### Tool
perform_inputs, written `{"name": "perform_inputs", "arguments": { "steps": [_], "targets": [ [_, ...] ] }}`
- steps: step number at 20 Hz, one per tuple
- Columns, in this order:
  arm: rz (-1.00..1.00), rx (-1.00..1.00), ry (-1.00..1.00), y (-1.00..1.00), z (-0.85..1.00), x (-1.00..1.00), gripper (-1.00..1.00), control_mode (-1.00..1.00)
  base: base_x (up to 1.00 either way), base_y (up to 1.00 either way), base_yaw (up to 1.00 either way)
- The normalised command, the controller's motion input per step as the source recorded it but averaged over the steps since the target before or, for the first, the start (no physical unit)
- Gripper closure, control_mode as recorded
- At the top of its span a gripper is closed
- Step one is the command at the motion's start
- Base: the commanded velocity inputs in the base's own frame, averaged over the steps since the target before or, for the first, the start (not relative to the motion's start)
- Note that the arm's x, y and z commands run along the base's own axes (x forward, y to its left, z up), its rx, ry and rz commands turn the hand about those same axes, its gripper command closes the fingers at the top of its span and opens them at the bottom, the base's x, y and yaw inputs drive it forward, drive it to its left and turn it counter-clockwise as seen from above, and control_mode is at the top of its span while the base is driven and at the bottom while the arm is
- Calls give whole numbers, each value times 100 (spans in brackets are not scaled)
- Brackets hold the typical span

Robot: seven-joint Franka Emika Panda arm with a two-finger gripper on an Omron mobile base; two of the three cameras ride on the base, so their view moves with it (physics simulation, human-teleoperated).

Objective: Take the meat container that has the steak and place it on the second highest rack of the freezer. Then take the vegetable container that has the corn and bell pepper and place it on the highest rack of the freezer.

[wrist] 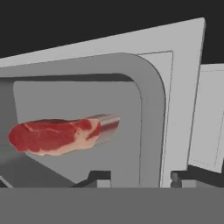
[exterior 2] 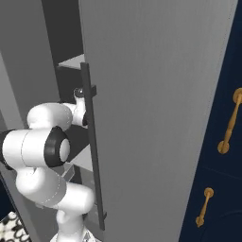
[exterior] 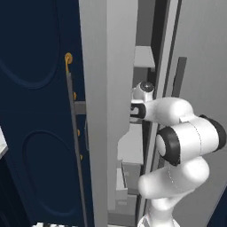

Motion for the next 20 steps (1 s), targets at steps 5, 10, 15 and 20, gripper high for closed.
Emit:
{"name": "perform_inputs", "arguments": {
  "steps": [5,10,15,20],
  "targets": [
    [-1,-2,-1,1,-4,4,-100,-100,0,0,0],
    [0,-1,-30,2,9,-100,-100,-100,0,0,0],
    [0,5,-40,0,92,-100,-100,-100,0,0,0],
    [0,15,-10,0,100,-100,-100,-100,0,0,0]
  ]
}}
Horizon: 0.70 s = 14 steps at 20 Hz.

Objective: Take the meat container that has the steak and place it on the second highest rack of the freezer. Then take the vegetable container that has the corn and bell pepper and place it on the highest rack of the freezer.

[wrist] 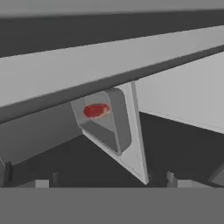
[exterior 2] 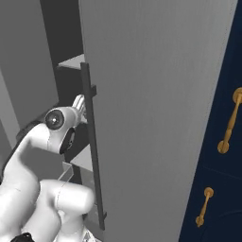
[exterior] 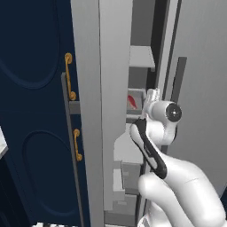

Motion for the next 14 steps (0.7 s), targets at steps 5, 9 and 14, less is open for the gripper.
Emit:
{"name": "perform_inputs", "arguments": {
  "steps": [5,9,14],
  "targets": [
    [0,5,18,0,100,-100,-100,-100,0,0,0],
    [0,0,55,-1,86,-100,-100,-100,0,0,0],
    [-2,-1,67,-49,-14,-91,-100,-100,0,0,0]
  ]
}}
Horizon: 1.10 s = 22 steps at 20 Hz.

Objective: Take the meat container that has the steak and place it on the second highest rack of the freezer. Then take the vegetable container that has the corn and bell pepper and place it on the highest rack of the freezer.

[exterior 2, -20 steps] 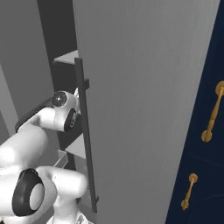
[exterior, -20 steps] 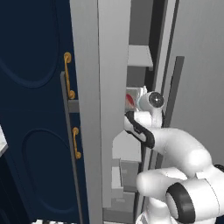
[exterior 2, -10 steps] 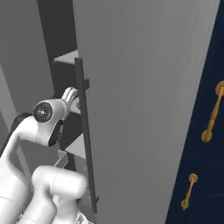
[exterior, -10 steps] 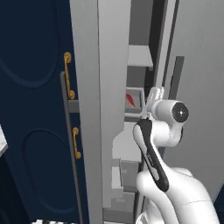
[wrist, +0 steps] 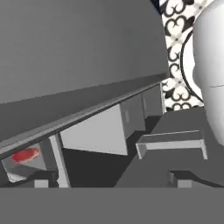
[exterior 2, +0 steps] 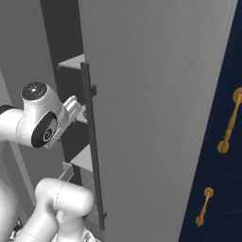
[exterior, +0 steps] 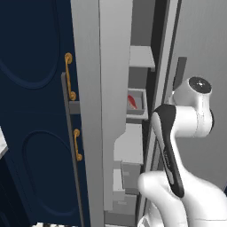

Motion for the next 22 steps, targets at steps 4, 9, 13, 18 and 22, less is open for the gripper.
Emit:
{"name": "perform_inputs", "arguments": {
  "steps": [4,9,13,18,22],
  "targets": [
    [-6,8,11,-80,-35,-78,-100,-100,0,0,0],
    [-5,0,3,-7,-11,-20,-100,100,-80,-28,-6],
    [0,0,0,0,0,0,-100,100,-100,-1,37],
    [0,0,0,0,0,0,-100,100,-46,3,90],
    [0,0,0,0,0,0,-100,100,-32,28,94]
  ]
}}
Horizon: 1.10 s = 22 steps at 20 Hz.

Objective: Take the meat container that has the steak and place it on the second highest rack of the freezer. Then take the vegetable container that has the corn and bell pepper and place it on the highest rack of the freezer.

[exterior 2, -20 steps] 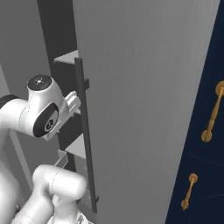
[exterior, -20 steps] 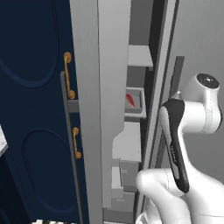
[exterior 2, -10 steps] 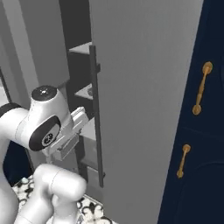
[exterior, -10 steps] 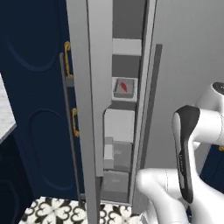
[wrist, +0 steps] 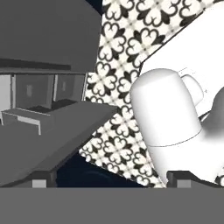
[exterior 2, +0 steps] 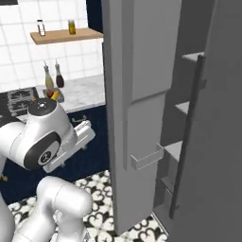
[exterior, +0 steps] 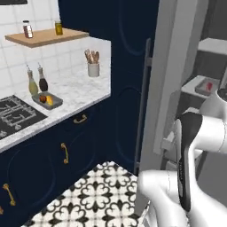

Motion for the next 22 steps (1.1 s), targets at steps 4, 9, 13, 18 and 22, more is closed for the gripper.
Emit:
{"name": "perform_inputs", "arguments": {
  "steps": [4,9,13,18,22],
  "targets": [
    [0,0,0,0,0,0,-100,100,-11,36,87],
    [0,0,0,0,0,0,-100,100,78,40,42],
    [0,0,0,0,0,0,-100,100,100,34,2],
    [0,0,0,0,0,0,-100,100,100,4,-6],
    [0,0,0,0,0,0,-100,100,100,-15,-4]
  ]
}}
